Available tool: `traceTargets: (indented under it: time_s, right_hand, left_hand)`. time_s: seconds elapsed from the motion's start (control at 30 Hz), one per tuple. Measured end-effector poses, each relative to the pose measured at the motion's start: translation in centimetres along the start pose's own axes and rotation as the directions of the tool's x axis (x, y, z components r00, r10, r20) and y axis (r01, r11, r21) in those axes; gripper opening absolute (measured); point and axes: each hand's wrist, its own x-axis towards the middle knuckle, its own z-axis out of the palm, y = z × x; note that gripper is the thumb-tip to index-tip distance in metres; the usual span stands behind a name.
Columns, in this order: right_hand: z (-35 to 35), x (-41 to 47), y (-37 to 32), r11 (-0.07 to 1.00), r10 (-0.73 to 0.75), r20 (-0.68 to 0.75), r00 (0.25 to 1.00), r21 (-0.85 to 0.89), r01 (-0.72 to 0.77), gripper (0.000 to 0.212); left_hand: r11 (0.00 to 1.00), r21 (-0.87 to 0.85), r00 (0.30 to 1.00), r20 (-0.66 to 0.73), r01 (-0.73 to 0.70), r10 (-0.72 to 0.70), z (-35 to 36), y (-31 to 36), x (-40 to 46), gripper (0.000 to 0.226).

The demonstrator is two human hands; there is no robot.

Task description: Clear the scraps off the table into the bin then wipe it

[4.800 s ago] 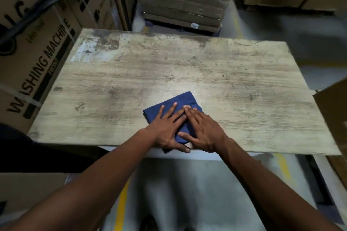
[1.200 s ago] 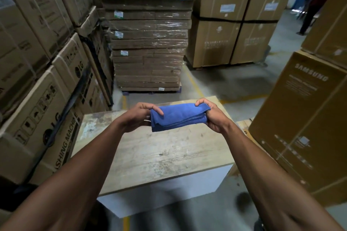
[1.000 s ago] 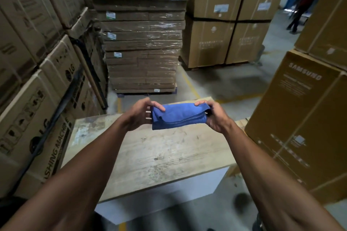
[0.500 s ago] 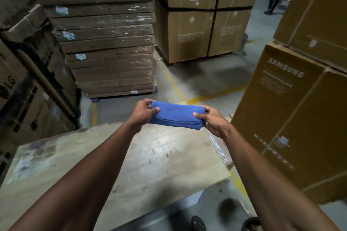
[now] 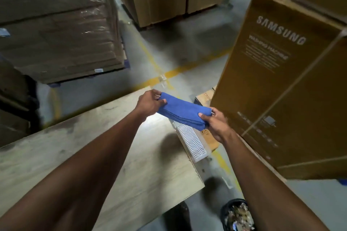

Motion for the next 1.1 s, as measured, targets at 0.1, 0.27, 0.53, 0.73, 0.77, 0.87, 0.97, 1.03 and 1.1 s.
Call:
traceTargets:
  time_s: [0.1,0.27,0.53,0.73,0.77,0.87,0.97,1.03,1.1]
  right_hand:
    - [-2.3,2.9,3.6,0.999,0.023,-0.061,0.998,-0.045,-0.026,0.034]
    - [-5.0,6.8,10.8,0.982,0.096,-0.197,0.976,-0.144,-0.126,0.033]
    - [-5.5,10.1,19.4,0.905,0.138,-0.383,0.913,-0.326,-0.274,0.035]
    - [-5.8,12.1,22.8,0.833,0.140,-0.431,0.892,-0.436,-0.341,0.034]
    - [-5.8,12.3,23.0,0.819,0.138,-0.435,0.890,-0.455,-0.349,0.034]
    - [-5.7,12.6,23.7,0.754,0.109,-0.427,0.898,-0.553,-0.355,0.031]
    - [-5.4,11.8,24.0,0.657,-0.035,-0.378,0.925,-0.706,-0.264,0.032]
    - [-5.1,11.1,23.6,0.623,-0.093,-0.348,0.933,-0.751,-0.218,0.034]
    - [-5.0,10.8,23.1,0.617,-0.107,-0.355,0.929,-0.756,-0.218,0.033]
  left_hand:
    - [0.998,0.069,0.996,0.092,0.010,-0.016,4.5,-0.7,3.4,0.035]
    - [0.950,0.306,0.986,0.166,-0.068,0.017,11.3,-3.5,8.2,0.041]
    - [0.847,0.522,0.970,0.240,-0.103,-0.030,20.3,-10.7,13.8,0.035]
    - [0.814,0.571,0.957,0.282,-0.108,-0.071,24.2,-13.7,16.6,0.040]
    - [0.808,0.579,0.957,0.282,-0.111,-0.071,24.6,-14.0,17.0,0.041]
    - [0.803,0.590,0.957,0.269,-0.077,-0.105,25.7,-14.5,17.4,0.042]
    - [0.791,0.609,0.958,0.254,-0.052,-0.132,26.1,-14.5,17.1,0.045]
    - [0.805,0.590,0.954,0.271,-0.058,-0.130,25.7,-14.4,16.7,0.047]
    - [0.806,0.589,0.948,0.290,-0.067,-0.133,24.9,-14.4,16.3,0.046]
